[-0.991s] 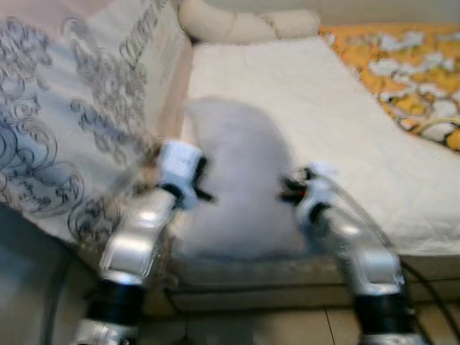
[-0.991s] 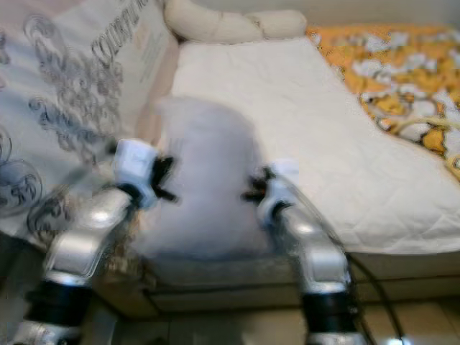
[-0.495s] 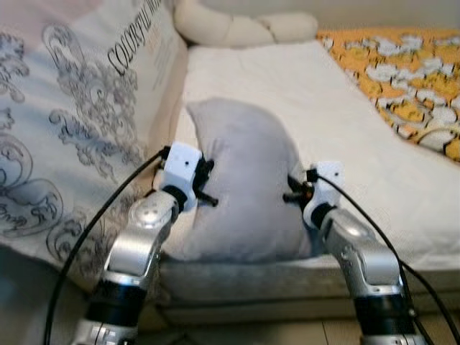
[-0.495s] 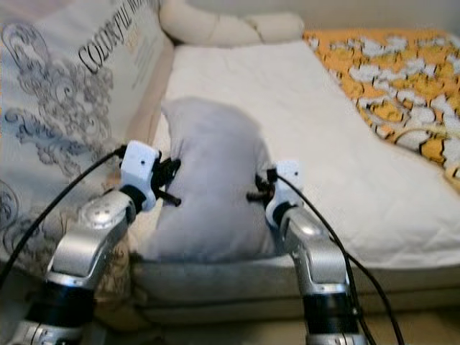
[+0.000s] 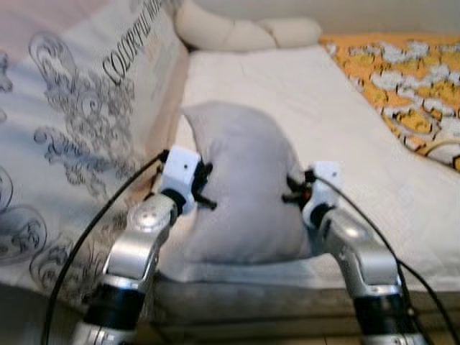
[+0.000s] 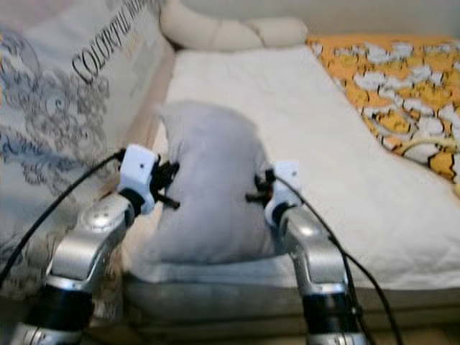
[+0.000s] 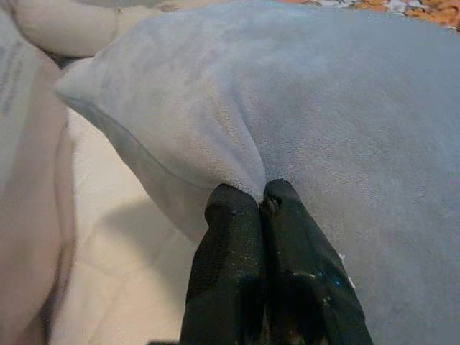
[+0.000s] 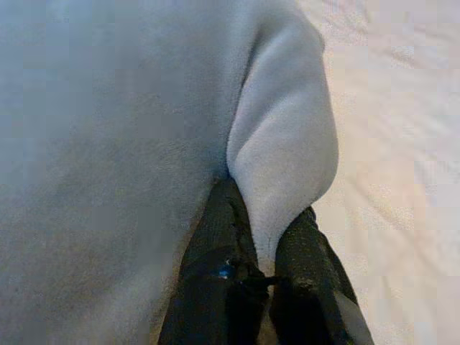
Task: Clean up the room
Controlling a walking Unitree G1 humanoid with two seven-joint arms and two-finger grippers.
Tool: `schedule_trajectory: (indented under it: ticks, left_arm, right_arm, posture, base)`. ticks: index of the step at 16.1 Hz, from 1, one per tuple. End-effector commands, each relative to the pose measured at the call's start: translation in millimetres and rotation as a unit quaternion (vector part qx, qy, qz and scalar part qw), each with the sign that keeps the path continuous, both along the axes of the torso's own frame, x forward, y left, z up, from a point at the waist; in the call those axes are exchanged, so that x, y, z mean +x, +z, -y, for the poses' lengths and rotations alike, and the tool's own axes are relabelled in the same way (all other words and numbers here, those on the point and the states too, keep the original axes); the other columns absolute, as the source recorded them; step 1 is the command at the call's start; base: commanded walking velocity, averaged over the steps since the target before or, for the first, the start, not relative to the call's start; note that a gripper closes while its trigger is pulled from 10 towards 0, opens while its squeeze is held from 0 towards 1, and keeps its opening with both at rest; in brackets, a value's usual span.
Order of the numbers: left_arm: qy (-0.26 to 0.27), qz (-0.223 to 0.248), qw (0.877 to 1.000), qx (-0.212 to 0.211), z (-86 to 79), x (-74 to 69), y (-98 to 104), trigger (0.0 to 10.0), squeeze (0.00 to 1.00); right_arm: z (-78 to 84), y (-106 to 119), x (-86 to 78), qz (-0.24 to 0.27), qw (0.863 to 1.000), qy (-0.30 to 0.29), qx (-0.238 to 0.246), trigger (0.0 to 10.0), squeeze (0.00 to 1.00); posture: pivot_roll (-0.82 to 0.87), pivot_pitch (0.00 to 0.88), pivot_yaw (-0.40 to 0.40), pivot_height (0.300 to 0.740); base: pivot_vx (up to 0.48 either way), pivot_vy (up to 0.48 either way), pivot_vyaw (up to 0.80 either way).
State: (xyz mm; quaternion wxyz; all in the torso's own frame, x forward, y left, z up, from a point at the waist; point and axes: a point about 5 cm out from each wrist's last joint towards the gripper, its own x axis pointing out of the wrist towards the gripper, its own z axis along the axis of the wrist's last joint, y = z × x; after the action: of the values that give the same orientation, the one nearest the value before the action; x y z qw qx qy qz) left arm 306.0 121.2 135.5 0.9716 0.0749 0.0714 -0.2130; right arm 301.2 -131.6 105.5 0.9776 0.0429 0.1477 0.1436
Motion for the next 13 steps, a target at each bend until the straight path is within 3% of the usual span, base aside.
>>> schedule_trajectory:
  ticks: [1,3,8,13]
  left_arm:
    - [0.005,0.024,1.0,0.002,-7.1,2.1,11.2,10.0,0.0]
    - [0.005,0.024,1.0,0.004,-7.6,2.3,11.6,10.0,0.0]
    - [0.001,0.024,1.0,0.01,-7.9,2.2,11.5,10.0,0.0]
    - [-0.007,0.022,1.0,0.018,-7.3,1.6,9.1,10.0,0.0]
  right_arm:
    - [-19.5,10.8,1.6,0.031,0.999,0.045,-0.005,10.0,0.0]
    - [-22.0,10.0,0.8,0.03,0.998,0.048,0.0,10.0,0.0]
    - [-17.4,6.3,3.0,0.017,0.999,0.031,0.004,10.0,0.0]
    - [-16.6,5.8,2.7,0.015,0.999,0.03,0.003,10.0,0.0]
  posture:
    - [0.07,0.0,0.018,0.74]
    - [0.07,0.0,0.019,0.74]
    - [0.08,0.0,0.024,0.74]
    - [0.07,0.0,0.025,0.74]
  base:
    - [0.356,0.0,0.8]
    - [0.354,0.0,0.8]
    - [0.319,0.0,0.0]
    - [0.0,0.0,0.0]
